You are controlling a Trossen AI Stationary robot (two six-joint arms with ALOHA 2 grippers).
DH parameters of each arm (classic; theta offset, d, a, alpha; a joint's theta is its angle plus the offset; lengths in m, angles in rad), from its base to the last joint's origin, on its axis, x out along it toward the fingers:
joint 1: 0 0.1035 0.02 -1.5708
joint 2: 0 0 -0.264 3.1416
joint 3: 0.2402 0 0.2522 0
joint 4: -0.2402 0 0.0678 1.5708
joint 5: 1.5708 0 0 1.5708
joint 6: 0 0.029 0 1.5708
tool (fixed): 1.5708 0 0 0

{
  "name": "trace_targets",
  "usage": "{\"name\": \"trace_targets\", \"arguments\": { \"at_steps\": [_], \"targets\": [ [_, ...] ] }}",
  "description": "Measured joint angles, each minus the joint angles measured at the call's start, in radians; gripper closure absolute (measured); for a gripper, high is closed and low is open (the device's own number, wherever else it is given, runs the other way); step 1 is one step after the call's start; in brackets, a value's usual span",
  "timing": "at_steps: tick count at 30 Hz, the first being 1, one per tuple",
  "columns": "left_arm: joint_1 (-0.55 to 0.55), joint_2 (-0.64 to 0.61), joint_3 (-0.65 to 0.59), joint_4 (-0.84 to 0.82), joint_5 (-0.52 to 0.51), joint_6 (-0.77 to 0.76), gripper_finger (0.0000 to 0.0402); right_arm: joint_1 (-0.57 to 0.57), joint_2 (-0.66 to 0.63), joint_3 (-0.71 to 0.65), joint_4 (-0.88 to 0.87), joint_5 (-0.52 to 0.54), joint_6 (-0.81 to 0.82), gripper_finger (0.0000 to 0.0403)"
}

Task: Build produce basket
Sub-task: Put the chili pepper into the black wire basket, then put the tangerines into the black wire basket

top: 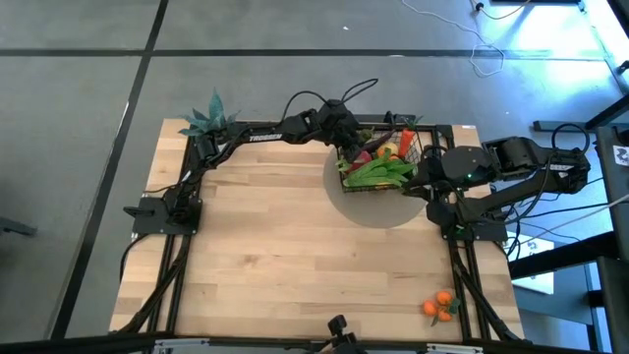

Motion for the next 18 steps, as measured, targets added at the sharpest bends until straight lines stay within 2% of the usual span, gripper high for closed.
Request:
{"name": "trace_targets", "arguments": {
  "at_steps": [4,8,18],
  "targets": [
    [0.008,0.000,0.000,0.000,0.008,-0.058,0.0263,0.000,0.000,0.000,0.000,0.000,0.000,0.0324],
    [0.011,0.001,0.000,0.002,0.047,-0.044,0.0257,0.000,0.000,0.000,0.000,0.000,0.000,0.0324],
    [0.013,0.001,0.000,0.002,0.044,0.039,0.0183,0.000,0.000,0.000,0.000,0.000,0.000,0.0324]
  ]
}}
